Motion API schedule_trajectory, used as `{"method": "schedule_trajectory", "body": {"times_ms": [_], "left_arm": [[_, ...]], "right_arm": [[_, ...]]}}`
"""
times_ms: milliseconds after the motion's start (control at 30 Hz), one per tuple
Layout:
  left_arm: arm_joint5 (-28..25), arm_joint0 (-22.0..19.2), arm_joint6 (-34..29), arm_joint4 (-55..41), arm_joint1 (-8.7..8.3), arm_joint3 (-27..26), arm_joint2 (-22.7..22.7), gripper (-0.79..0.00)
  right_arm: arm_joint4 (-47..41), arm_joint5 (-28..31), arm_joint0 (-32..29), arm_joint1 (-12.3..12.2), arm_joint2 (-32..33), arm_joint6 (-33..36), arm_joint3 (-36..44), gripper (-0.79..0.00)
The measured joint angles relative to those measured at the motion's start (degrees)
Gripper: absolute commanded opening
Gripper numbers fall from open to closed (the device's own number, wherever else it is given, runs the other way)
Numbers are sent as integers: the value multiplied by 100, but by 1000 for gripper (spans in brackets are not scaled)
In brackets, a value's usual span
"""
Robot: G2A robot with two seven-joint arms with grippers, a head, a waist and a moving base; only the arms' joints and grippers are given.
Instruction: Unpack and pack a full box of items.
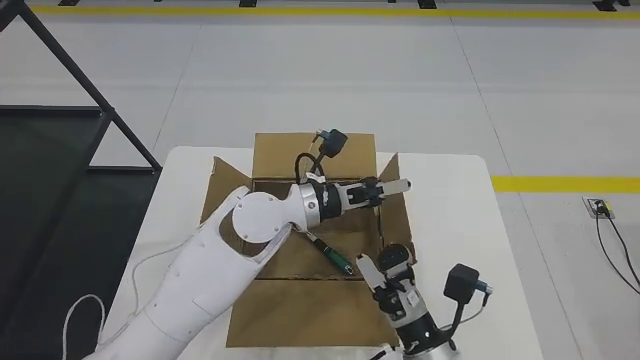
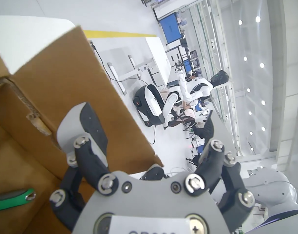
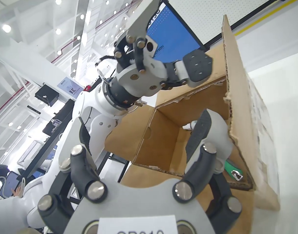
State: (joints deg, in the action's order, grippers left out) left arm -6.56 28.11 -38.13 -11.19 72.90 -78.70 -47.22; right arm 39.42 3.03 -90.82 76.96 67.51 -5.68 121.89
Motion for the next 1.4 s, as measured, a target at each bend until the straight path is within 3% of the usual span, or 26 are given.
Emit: {"method": "schedule_trajectory", "body": {"times_ms": [133,267,467,833,1067,1400], "left_arm": [[118,544,-134,299,-239,-524,-677,0],[497,1384,-462,750,-539,-1264,-1586,0],[915,2594,-678,1099,-819,-2117,-2742,0],[775,3948,-465,780,-979,-2915,-3875,0],[395,4680,-310,469,-1030,-3402,-4494,0],[-24,5224,-281,211,-1072,-3650,-4995,0]], "right_arm": [[-125,37,-211,-17,251,-165,45,0],[-291,122,-320,-30,458,-168,2,0],[-496,305,-244,-42,543,109,-196,0],[-514,217,-192,-31,525,74,-197,0],[-640,-537,261,54,379,-113,-410,0],[-916,-1390,681,119,413,264,-825,0]]}}
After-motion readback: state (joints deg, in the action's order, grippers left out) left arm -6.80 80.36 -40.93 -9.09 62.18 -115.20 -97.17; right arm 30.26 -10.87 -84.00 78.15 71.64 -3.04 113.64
